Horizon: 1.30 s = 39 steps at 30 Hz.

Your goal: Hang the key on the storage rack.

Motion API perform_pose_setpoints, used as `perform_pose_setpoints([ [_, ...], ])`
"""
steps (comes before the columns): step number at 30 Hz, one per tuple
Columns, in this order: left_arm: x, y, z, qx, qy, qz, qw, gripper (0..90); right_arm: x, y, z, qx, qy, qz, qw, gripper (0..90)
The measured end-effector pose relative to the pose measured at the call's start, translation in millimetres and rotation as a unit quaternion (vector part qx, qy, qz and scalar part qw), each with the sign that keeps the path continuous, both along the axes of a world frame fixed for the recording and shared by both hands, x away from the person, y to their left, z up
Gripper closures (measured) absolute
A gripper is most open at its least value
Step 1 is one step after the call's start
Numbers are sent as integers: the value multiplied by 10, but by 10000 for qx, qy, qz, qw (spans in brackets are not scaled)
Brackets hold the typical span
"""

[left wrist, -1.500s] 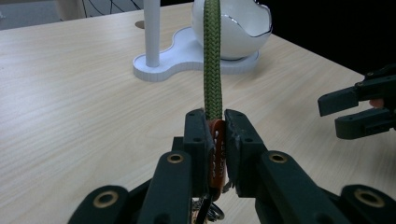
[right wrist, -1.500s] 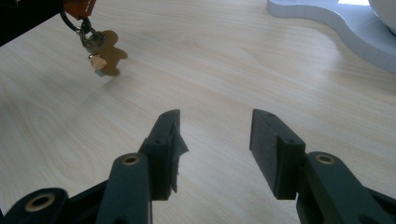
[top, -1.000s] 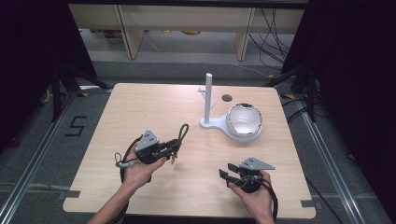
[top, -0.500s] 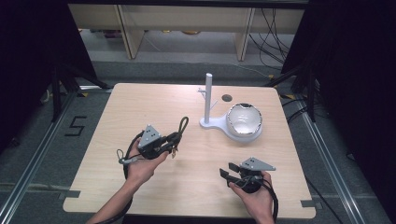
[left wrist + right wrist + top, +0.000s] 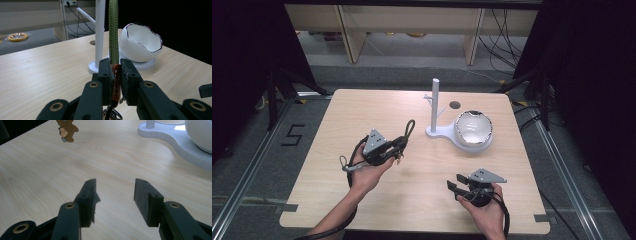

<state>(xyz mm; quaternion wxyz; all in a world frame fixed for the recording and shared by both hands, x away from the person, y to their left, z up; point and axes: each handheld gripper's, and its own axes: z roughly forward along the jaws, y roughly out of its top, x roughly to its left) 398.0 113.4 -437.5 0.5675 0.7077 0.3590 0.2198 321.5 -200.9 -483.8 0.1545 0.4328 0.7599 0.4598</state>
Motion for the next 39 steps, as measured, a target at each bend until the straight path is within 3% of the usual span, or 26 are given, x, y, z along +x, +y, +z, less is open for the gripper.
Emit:
perform_pose_setpoints([
  [7,42,-26,39,2,-56,17,10000,791,-8,-9,7,-20,39,-8,10000,535],
  [8,42,-26,39,2,-56,17,10000,791,-27,16,6,147,198,-78,9997,534],
  [9,55,-24,44,22,-71,21,10000,791,-22,20,1,200,179,-70,9996,535],
  [11,64,-28,44,2,-66,40,10000,791,-15,14,-3,166,122,-55,9998,534],
  [13,83,-28,48,14,-71,70,9999,791,-31,12,12,101,226,-75,9997,534],
  [14,83,-28,48,14,-71,70,9999,791,-31,12,12,101,226,-75,9997,534],
  [15,96,-34,54,1,-82,90,9999,791,-5,1,-4,56,33,6,10000,534],
  [19,114,-48,73,15,-112,109,9999,791,-9,-8,7,-17,30,-8,10000,534],
  [21,125,-53,78,20,-133,108,9999,791,-13,3,6,59,123,-13,9999,534],
  [24,131,-55,85,58,-143,121,9998,791,-5,9,-6,140,59,23,9999,534],
  [25,135,-56,86,60,-145,123,9998,791,-28,21,2,216,179,-78,9996,534],
  [27,142,-62,88,46,-144,138,9998,791,-15,9,-1,140,17,-70,9999,534],
  [30,155,-66,93,53,-145,148,9998,791,-4,-7,-3,100,-40,-16,9999,534],
  [39,192,-76,102,57,-157,196,9997,790,-10,-4,-4,163,64,-14,9998,533],
])
